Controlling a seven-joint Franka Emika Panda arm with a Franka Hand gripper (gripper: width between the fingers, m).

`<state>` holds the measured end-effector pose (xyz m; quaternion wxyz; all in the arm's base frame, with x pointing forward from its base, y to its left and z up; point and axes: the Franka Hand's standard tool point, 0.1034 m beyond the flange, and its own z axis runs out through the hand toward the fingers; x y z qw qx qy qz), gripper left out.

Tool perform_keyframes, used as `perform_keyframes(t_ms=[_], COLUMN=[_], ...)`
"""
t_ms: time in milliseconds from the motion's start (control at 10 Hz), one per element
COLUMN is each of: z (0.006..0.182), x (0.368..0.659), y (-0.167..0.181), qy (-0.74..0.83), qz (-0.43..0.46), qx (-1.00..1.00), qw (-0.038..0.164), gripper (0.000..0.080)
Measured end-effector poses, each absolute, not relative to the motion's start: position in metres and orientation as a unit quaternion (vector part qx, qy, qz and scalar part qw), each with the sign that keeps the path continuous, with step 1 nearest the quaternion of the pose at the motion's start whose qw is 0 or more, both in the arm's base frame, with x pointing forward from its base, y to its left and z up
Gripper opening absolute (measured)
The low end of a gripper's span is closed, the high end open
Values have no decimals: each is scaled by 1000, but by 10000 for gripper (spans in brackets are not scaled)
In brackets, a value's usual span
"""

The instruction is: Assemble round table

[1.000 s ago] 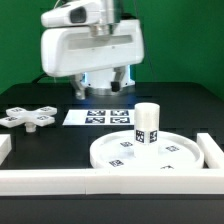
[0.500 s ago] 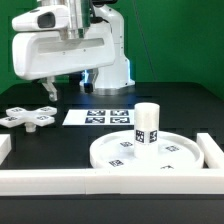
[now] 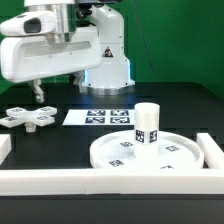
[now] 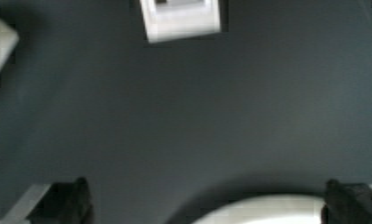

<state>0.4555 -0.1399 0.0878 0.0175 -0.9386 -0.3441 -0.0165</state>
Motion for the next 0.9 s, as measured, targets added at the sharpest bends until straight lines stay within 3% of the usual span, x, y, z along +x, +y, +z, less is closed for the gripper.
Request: perform_keyframes(t_ms=[200, 700, 900], z=[84, 80, 74], x=[436, 433, 422], y=[-174, -176, -200], qy=[-346, -335, -302], qz=[-12, -9, -4], qx=[-938, -942, -953], qw=[19, 22, 28], gripper=[649, 649, 649])
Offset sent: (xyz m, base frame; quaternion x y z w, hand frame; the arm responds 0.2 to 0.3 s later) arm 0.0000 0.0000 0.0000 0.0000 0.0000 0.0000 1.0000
